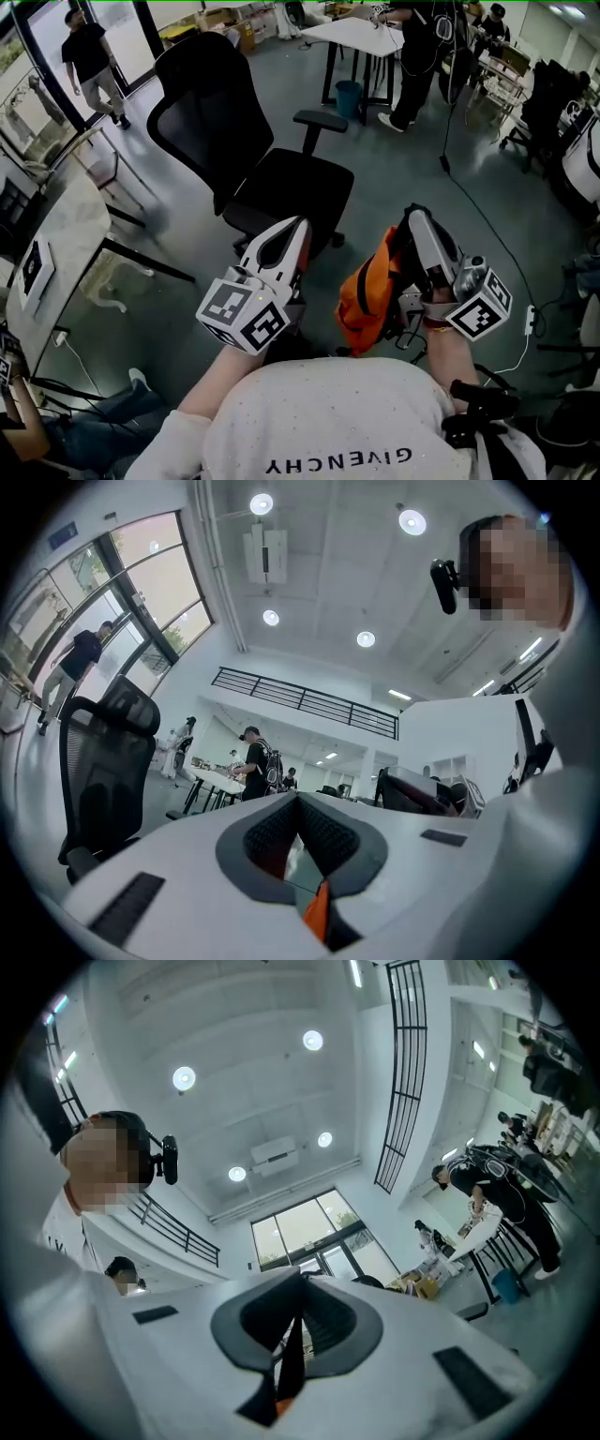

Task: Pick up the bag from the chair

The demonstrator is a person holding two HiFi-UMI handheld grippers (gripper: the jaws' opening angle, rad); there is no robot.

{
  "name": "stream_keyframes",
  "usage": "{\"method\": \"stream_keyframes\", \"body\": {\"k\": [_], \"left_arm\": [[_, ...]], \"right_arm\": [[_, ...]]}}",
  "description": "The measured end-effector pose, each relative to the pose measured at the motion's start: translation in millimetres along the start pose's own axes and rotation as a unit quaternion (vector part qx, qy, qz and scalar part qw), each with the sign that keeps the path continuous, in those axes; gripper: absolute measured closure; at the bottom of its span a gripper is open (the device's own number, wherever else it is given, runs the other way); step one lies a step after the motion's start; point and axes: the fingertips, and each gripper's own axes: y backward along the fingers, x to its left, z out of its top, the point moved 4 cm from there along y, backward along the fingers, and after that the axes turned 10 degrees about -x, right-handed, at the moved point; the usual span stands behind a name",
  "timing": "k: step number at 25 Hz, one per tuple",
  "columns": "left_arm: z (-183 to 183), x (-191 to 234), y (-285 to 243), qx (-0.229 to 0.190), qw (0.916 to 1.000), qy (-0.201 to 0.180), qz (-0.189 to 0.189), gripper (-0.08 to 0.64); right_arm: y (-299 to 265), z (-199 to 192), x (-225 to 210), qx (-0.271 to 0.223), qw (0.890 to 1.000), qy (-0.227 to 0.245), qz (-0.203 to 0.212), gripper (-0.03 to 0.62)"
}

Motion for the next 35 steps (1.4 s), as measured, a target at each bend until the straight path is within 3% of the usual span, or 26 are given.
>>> {"method": "stream_keyframes", "body": {"k": [10, 14, 18, 24, 35], "left_arm": [[22, 0, 21, -0.007, 0.9998, -0.003, 0.019, 0.558], [12, 7, 21, -0.001, 0.9995, -0.012, 0.031, 0.558], [27, 13, 40, 0.0, 0.9988, -0.01, 0.048, 0.558], [35, 19, 52, -0.005, 0.9975, -0.015, 0.069, 0.558], [38, 16, 45, -0.011, 0.997, -0.023, 0.073, 0.558]], "right_arm": [[-18, -12, 17, -0.003, 0.999, -0.025, 0.031, 0.583], [-19, -24, -1, 0.004, 0.999, -0.032, 0.028, 0.583], [-28, -32, 9, 0.011, 0.999, -0.047, 0.016, 0.583], [-32, -35, 12, 0.017, 0.998, -0.048, 0.02, 0.583], [-36, -29, 9, 0.031, 0.998, -0.042, 0.031, 0.583]]}}
